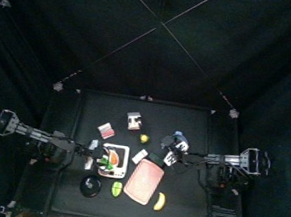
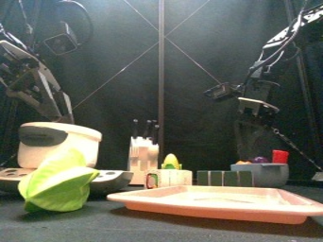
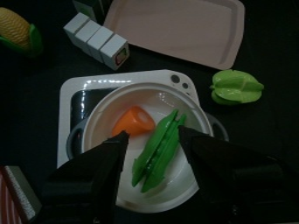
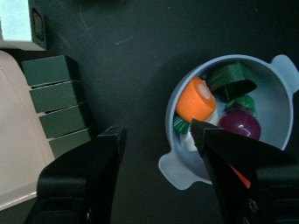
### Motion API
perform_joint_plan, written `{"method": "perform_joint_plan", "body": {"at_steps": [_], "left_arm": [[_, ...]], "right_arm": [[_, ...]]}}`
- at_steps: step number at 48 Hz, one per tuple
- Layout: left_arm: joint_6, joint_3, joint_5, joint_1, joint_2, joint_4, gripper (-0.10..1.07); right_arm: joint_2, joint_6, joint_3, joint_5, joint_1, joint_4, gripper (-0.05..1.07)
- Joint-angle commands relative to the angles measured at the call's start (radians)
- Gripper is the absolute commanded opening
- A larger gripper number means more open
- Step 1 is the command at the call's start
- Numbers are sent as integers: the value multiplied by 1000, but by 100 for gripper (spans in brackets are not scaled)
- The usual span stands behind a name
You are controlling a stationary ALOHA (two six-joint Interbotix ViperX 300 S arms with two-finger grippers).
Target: Grab banana
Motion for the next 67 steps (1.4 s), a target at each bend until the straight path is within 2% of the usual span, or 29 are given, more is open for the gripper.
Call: {"method": "perform_joint_plan", "body": {"at_steps": [1, 6, 13, 17, 25, 31, 41, 45, 50, 54, 60, 67], "left_arm": [[0, -25, -3, 3, 0, 0, 87], [3, -28, -2, 0, -11, 5, 87], [2, -37, 5, 0, -44, 25, 87], [0, -41, 3, -2, -69, 37, 87], [5, -63, -9, -2, -146, 46, 87], [0, -49, -31, 11, -189, 89, 87], [0, -11, -71, 14, -196, 110, 87], [0, 0, -69, 17, -196, 107, 87], [-2, 2, -64, 15, -198, 106, 87], [0, 3, -63, 17, -198, 109, 87], [-3, 3, -63, 15, -198, 106, 87], [-5, 9, -64, 15, -198, 100, 87]], "right_arm": [[-12, 0, -17, -2, 0, 5, 92], [-18, -9, -46, -6, 15, 34, 92], [-43, 3, -98, 6, 83, 69, 92], [-49, 5, -123, 21, 126, 129, 92], [-43, 5, -146, 61, 183, 307, 92], [-29, 8, -146, 67, 218, 453, 92], [18, 17, -144, 49, 308, 706, 92], [37, 87, -144, 35, 351, 753, 92], [41, 222, -140, 31, 420, 741, 92], [49, 383, -133, 5, 489, 658, 92], [78, 618, -140, -28, 549, 538, 92], [104, 816, -137, -25, 611, 417, 93]]}}
